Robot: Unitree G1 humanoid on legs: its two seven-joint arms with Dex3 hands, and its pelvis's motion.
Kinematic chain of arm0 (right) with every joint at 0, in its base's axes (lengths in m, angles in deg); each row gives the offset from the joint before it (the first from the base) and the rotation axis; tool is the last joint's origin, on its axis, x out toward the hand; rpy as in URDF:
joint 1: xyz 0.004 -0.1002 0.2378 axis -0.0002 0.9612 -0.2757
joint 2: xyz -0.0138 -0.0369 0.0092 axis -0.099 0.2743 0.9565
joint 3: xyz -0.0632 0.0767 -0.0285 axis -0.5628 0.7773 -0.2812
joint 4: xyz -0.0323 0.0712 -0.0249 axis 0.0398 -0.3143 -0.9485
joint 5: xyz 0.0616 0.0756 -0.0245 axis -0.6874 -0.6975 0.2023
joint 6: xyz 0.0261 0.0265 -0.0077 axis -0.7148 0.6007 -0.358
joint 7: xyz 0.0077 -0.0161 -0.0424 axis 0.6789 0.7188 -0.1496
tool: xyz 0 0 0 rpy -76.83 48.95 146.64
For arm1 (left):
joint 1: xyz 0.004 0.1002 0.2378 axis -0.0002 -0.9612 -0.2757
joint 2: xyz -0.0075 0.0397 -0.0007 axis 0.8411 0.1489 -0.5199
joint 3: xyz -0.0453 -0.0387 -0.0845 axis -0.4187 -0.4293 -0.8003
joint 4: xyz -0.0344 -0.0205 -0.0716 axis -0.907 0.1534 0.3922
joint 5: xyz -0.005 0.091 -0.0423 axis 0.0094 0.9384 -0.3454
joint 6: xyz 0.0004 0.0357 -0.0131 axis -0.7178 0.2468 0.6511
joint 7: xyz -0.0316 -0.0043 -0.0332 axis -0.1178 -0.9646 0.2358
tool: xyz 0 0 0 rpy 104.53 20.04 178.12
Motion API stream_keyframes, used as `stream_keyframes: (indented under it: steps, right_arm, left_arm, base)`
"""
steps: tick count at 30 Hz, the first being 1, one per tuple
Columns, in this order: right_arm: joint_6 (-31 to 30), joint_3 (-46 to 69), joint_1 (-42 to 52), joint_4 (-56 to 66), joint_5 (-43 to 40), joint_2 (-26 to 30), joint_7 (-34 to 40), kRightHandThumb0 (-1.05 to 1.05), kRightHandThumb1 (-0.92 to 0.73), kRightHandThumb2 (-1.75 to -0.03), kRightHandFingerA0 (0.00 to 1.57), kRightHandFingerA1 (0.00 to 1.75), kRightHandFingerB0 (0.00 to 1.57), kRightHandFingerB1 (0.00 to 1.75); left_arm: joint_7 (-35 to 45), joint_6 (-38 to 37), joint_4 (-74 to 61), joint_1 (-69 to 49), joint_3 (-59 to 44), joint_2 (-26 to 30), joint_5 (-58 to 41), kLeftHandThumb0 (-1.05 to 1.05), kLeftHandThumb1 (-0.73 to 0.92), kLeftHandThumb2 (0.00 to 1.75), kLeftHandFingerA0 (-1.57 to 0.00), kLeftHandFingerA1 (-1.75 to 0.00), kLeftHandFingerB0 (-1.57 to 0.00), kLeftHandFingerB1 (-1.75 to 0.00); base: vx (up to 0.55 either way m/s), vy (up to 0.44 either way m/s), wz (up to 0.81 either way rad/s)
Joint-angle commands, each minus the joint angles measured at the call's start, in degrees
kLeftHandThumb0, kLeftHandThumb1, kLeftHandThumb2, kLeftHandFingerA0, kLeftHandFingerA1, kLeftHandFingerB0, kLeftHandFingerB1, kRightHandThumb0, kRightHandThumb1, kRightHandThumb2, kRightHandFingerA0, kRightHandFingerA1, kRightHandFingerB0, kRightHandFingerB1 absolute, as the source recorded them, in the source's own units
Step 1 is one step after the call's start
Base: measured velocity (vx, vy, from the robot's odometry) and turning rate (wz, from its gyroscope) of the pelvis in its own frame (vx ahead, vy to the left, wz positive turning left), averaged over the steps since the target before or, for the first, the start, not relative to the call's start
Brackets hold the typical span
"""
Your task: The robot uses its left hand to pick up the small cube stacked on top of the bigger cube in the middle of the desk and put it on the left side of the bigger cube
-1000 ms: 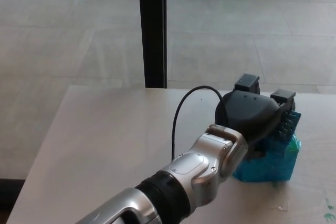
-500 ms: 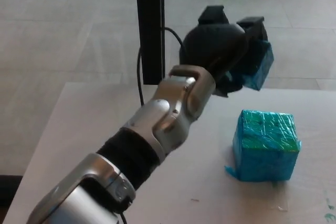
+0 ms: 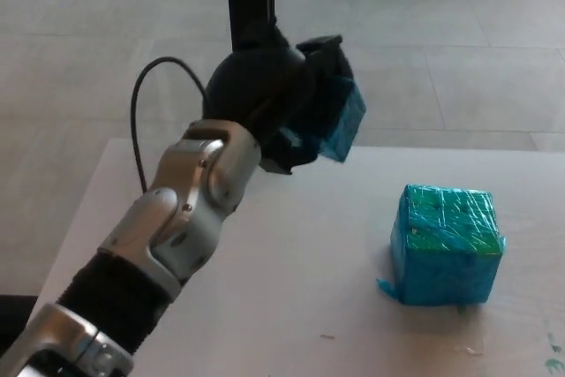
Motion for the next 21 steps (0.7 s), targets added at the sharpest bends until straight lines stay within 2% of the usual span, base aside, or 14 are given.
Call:
stream_keyframes:
  steps: [1, 2, 3, 4, 5, 6, 11, 13, 14, 15, 16, 17, 19, 21]
  right_arm:
    - [-1.3, 0.0, 0.2, -0.1, 0.2, 1.5, -0.6, -0.56, -0.38, -0.94, 0.92, 0.93, 0.72, 0.70]
    - [-1.3, 0.1, -0.1, -0.5, 0.1, 1.6, -0.7, -0.58, -0.35, -1.00, 0.90, 0.92, 0.70, 0.75]
    - [-1.0, 0.1, -0.1, -0.6, 0.1, 1.6, -0.8, -0.56, -0.40, -0.90, 0.92, 0.92, 0.74, 0.70]
    - [-0.5, 0.2, 0.0, -0.6, 0.0, 1.6, -0.8, -0.55, -0.33, -0.99, 0.91, 0.92, 0.70, 0.75]
    - [-0.4, 0.3, -0.2, -0.6, -0.1, 1.6, -0.6, -0.55, -0.33, -0.99, 0.91, 0.92, 0.70, 0.75]
    - [-0.7, 0.3, -0.6, -0.7, -0.1, 1.6, -0.6, -0.55, -0.40, -0.88, 0.92, 0.91, 0.73, 0.68]
    - [-2.4, 0.3, -1.4, -0.3, -0.1, 1.4, -0.8, -0.53, -0.41, -0.87, 0.96, 0.92, 0.74, 0.67]
    - [-2.8, 0.3, -1.5, -0.1, -0.1, 1.4, -0.8, -0.54, -0.41, -0.87, 0.96, 0.93, 0.74, 0.68]
    - [-2.4, 0.4, -1.7, -0.5, -0.2, 1.5, -0.8, -0.54, -0.40, -0.88, 0.97, 0.92, 0.73, 0.68]
    - [-1.6, 0.4, -1.7, -0.7, -0.3, 1.6, -1.0, -0.54, -0.41, -0.87, 0.96, 0.92, 0.74, 0.67]
    - [-0.7, 0.6, -1.8, -1.2, -0.5, 1.5, -0.9, -0.53, -0.41, -0.87, 0.92, 0.89, 0.73, 0.67]
    - [-0.4, 0.6, -2.0, -1.8, -0.4, 1.5, -0.7, -0.54, -0.42, -0.85, 0.92, 0.88, 0.73, 0.66]
    - [-0.5, 0.6, -2.5, -2.7, -0.2, 1.3, -0.3, -0.53, -0.41, -0.86, 0.92, 0.89, 0.72, 0.66]
    - [-0.4, 0.7, -2.7, -2.9, -0.4, 1.3, -0.4, -0.53, -0.41, -0.86, 0.92, 0.89, 0.72, 0.66]
  left_arm:
    - [8.1, 3.7, -4.5, -7.2, 0.3, 3.6, 0.0, -0.15, 0.62, 0.87, -0.79, -1.64, -0.71, -1.40]
    - [9.1, 3.1, -5.8, -10.2, 0.8, 4.9, 0.0, -0.18, 0.62, 0.88, -0.80, -1.72, -0.72, -1.51]
    - [9.8, 3.7, -6.1, -10.9, 1.2, 5.1, 0.3, -0.18, 0.63, 0.87, -0.78, -1.71, -0.70, -1.53]
    - [11.5, 5.2, -6.7, -12.0, 2.2, 5.7, 1.4, -0.09, 0.66, 0.77, -0.90, -1.75, -0.68, -1.49]
    - [13.0, 6.7, -7.5, -12.9, 3.3, 6.3, 2.8, -0.09, 0.66, 0.77, -0.90, -1.75, -0.68, -1.49]
    - [13.0, 6.3, -7.1, -13.1, 3.5, 6.5, 2.9, -0.13, 0.62, 0.80, -0.80, -1.75, -0.73, -1.54]
    - [15.3, 8.2, -7.8, -14.1, 5.9, 7.2, 4.7, -0.16, 0.63, 0.86, -0.79, -1.75, -0.71, -1.56]
    - [18.3, 9.8, -7.4, -13.5, 7.6, 7.4, 5.9, -0.19, 0.69, 0.82, -0.74, -1.75, -0.66, -1.48]
    - [18.7, 10.1, -7.3, -13.4, 8.2, 7.4, 6.5, -0.20, 0.71, 0.80, -0.74, -1.70, -0.69, -1.32]
    - [19.8, 10.3, -7.2, -13.2, 9.8, 7.5, 7.9, -0.17, 0.73, 0.83, -0.92, -1.73, -0.70, -1.37]
    - [20.6, 11.0, -7.4, -13.2, 10.3, 7.4, 8.3, -0.19, 0.68, 0.84, -0.74, -1.67, -0.70, -1.30]
    - [22.4, 11.5, -7.5, -12.6, 11.7, 7.8, 9.7, -0.22, 0.72, 0.78, -0.71, -1.53, -0.70, -1.09]
    - [23.1, 11.6, -7.5, -12.6, 13.6, 7.9, 11.4, -0.24, 0.70, 0.76, -0.76, -1.44, -0.72, -0.92]
    - [23.2, 11.9, -7.8, -12.6, 14.4, 8.1, 12.4, -0.24, 0.70, 0.76, -0.76, -1.44, -0.72, -0.92]
  base:
    - [0.00, 0.000, 0.00]
    - [0.00, 0.000, 0.00]
    - [0.00, 0.000, 0.00]
    - [0.00, 0.000, 0.00]
    - [0.00, 0.000, 0.00]
    - [0.00, 0.000, 0.00]
    - [0.00, 0.000, 0.00]
    - [0.00, 0.000, 0.00]
    - [0.00, 0.000, 0.00]
    - [0.00, 0.000, 0.00]
    - [0.00, 0.000, 0.00]
    - [0.00, 0.000, 0.00]
    - [0.00, 0.000, 0.00]
    - [0.00, 0.000, 0.00]
